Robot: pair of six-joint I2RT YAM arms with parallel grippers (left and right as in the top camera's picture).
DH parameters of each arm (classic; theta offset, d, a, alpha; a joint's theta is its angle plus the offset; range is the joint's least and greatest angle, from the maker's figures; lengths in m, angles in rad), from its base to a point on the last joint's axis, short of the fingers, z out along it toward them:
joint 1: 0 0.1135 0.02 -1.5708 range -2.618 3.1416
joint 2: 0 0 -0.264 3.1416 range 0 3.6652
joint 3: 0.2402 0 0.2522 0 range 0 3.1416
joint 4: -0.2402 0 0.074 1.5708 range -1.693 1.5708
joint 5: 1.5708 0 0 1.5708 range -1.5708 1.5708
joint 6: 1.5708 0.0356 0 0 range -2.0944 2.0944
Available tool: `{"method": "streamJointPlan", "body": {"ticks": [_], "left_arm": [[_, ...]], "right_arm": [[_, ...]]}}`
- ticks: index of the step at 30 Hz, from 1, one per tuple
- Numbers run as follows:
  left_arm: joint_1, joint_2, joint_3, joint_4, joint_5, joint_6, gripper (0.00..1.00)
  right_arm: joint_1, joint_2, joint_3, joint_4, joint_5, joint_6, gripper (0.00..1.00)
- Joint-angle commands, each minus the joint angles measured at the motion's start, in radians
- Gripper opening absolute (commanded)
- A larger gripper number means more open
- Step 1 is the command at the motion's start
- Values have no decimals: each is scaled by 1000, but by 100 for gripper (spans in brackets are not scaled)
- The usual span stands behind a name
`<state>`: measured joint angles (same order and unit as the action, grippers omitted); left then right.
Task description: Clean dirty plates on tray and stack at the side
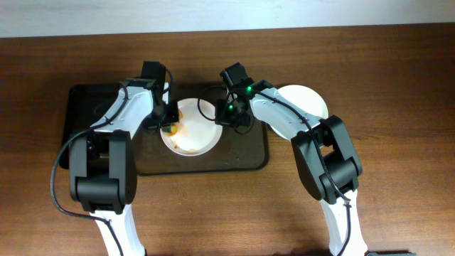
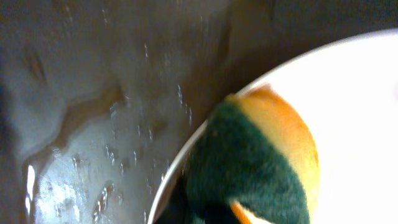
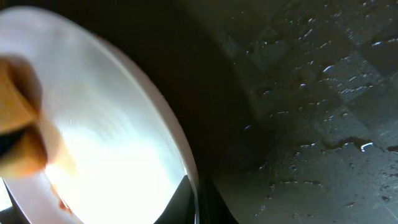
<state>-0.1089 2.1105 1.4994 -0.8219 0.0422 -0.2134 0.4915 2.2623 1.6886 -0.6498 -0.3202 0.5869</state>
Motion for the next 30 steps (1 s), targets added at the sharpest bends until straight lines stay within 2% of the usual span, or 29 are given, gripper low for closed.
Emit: {"method": "streamJointPlan", "body": {"ticks": [1, 2, 3, 9, 12, 15, 18, 22, 25, 30], "left_arm": [[19, 21, -25, -73, 266, 144, 1], [20, 21, -24, -71, 380, 205, 1], [23, 21, -22, -64, 438, 217, 1], [137, 21, 63, 33, 723, 196, 1], [203, 21, 106, 59, 766, 149, 1], [263, 21, 113, 81, 761, 147, 1], [269, 21, 111, 77, 743, 147, 1], [233, 21, 109, 63, 670, 147, 1], [183, 21, 109, 51, 581, 147, 1], [139, 21, 109, 51, 520, 147, 1]], "right_arm": [[-8, 20, -2, -4, 19, 4, 4], [-8, 20, -2, -4, 16, 4, 4], [-8, 20, -2, -5, 13, -2, 4], [-8, 20, -2, -20, -13, -6, 4], [-8, 20, -2, -51, -26, -7, 4], [-8, 3, -1, -87, -116, -118, 4], [-8, -83, -1, -162, -93, -191, 5], [-8, -274, -1, -331, 172, -191, 4], [-9, -465, -1, -479, 468, -182, 4], [-10, -627, -2, -705, 939, 108, 4]]}}
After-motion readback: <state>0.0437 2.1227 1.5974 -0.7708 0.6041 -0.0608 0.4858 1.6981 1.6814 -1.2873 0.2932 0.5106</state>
